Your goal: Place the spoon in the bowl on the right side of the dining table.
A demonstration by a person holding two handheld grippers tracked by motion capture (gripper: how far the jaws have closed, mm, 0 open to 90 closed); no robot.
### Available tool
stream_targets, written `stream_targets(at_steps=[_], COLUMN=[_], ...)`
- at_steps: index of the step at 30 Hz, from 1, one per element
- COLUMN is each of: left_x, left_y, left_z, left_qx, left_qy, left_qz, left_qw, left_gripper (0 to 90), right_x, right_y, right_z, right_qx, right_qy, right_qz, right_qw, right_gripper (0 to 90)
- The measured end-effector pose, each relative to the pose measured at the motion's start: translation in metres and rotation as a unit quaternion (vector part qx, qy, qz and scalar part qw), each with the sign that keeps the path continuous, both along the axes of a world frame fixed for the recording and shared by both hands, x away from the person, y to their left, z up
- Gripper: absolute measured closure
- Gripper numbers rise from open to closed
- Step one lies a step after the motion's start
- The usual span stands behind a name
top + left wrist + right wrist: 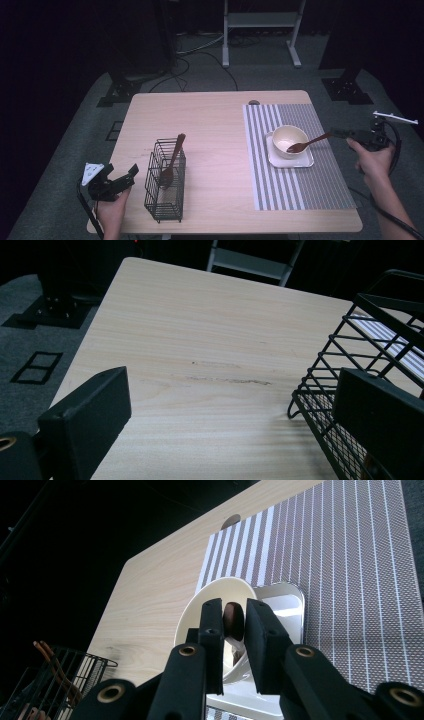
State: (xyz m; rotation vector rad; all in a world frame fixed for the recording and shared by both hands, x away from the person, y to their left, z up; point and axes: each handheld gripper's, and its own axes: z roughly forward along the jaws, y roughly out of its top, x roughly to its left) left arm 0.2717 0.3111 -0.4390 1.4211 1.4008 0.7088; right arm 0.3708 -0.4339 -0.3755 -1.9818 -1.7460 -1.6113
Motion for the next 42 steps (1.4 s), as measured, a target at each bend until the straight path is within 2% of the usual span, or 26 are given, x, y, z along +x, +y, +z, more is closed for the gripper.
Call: stream_targets(at_steps=[9,12,19,42], left_x=[0.002,0.003,0.003,0.004], left_y=[-0.002,-0.003,-0.002,-0.004], left_z=[0.0,0.0,0.001,-0.001], left_qx=[0.001,0.0,0.002,-0.001], left_qy=[-0.001,-0.001,-0.002,0.0], left_qz=[-0.005,-0.006,-0.007,-0.01], left_qw=[1.0,1.0,1.0,0.9999], left_gripper=[1.6,1.6,1.6,1.6], right_x=[-0.006,-0.011,-0.016,-0.021], right_y=[-0.005,-0.007,-0.01,-0.004], right_z=[-0.002,-0.006,-0.014,-0.018], right_qx=[0.005,0.014,0.018,0.015], right_qy=[0.0,0.002,0.005,0.005], right_qz=[-0.002,-0.002,-0.002,0.013], right_qw=[1.0,0.9999,0.9998,0.9998], right_gripper=[74.5,73.9,73.8,72.8])
